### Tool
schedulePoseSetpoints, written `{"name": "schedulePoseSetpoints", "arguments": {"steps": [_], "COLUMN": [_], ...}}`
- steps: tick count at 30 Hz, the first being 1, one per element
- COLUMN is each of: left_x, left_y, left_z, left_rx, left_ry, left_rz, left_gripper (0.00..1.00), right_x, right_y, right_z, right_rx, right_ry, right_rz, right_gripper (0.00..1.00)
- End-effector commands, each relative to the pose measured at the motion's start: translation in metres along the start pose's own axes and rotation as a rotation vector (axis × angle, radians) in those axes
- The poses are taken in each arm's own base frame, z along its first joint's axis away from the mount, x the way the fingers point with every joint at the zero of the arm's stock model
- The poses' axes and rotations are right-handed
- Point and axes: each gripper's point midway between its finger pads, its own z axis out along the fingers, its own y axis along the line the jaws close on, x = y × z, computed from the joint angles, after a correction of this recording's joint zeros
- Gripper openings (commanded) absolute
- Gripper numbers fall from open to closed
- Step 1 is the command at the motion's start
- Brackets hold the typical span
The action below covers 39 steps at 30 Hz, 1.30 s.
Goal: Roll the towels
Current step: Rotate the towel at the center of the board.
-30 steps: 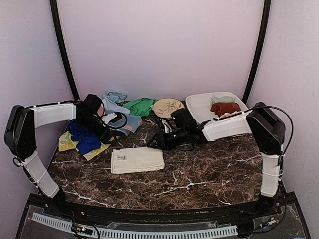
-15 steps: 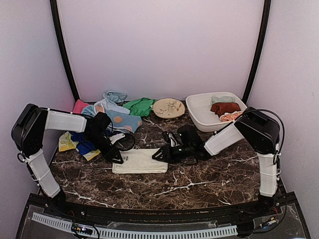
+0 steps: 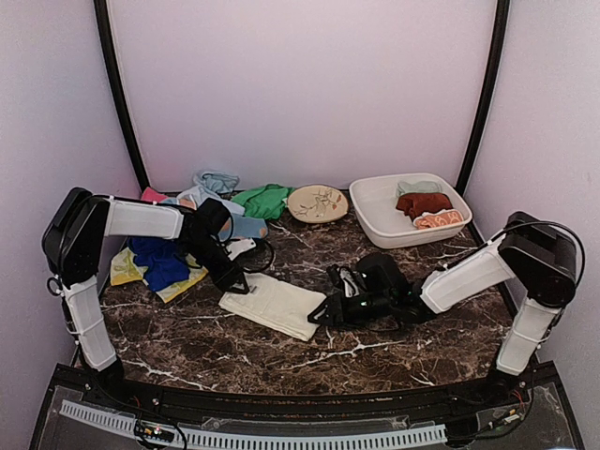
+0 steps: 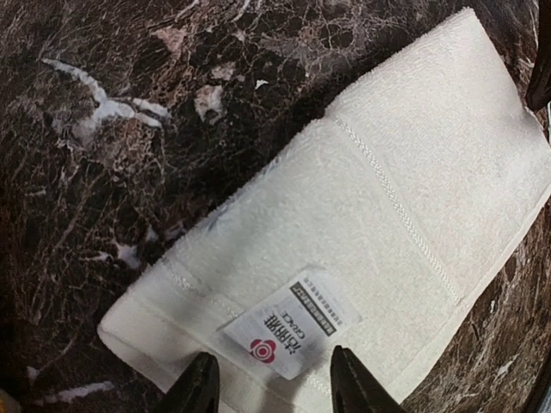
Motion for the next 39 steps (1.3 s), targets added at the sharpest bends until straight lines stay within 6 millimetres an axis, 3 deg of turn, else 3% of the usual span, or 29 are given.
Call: {"name": "schedulePoseSetpoints", "arguments": {"steps": [1,5,11,14,18,23,29,32,36,39], "left_x": [-0.010,-0.019,-0.017,-0.009,0.000,0.010,-0.006,-0.015,-0.019,-0.014], "left_y": [0.002,0.009,0.004,0.008,-0.012,-0.019,-0.009,-0.011,-0.016,-0.020], "left_z": [-0.026,-0.058,-0.087,-0.091,-0.079,-0.044,-0.017,-0.014,-0.016,-0.017], "left_rx": [-0.068,-0.176,-0.259,-0.316,-0.235,-0.186,-0.157,-0.144,-0.133,-0.118], "left_ry": [-0.001,-0.036,-0.068,-0.073,-0.089,-0.031,0.007,0.008,-0.001,0.008], "left_rz": [0.082,0.082,0.101,0.077,0.117,0.159,0.144,0.155,0.154,0.143], "left_gripper": [0.51,0.63,0.70,0.87,0.96,0.85,0.78,0.78,0.77,0.77], "right_x": [-0.043,-0.055,-0.061,-0.052,-0.041,-0.028,-0.014,-0.013,-0.020,-0.012], "right_y": [0.017,0.025,0.004,-0.012,-0.027,-0.039,-0.053,-0.045,-0.006,0.024], "right_z": [-0.012,0.015,0.045,0.048,0.043,0.029,-0.005,-0.019,-0.028,-0.032], "right_rx": [0.014,-0.012,-0.003,0.008,0.004,-0.013,-0.028,-0.014,-0.026,-0.132], "right_ry": [-0.053,0.028,0.081,0.091,0.072,-0.005,-0.169,-0.215,-0.209,-0.147], "right_rz": [-0.087,-0.149,-0.161,-0.133,-0.081,0.013,0.137,0.108,-0.005,-0.049], "right_gripper": [0.38,0.37,0.35,0.35,0.34,0.32,0.32,0.34,0.39,0.37]}}
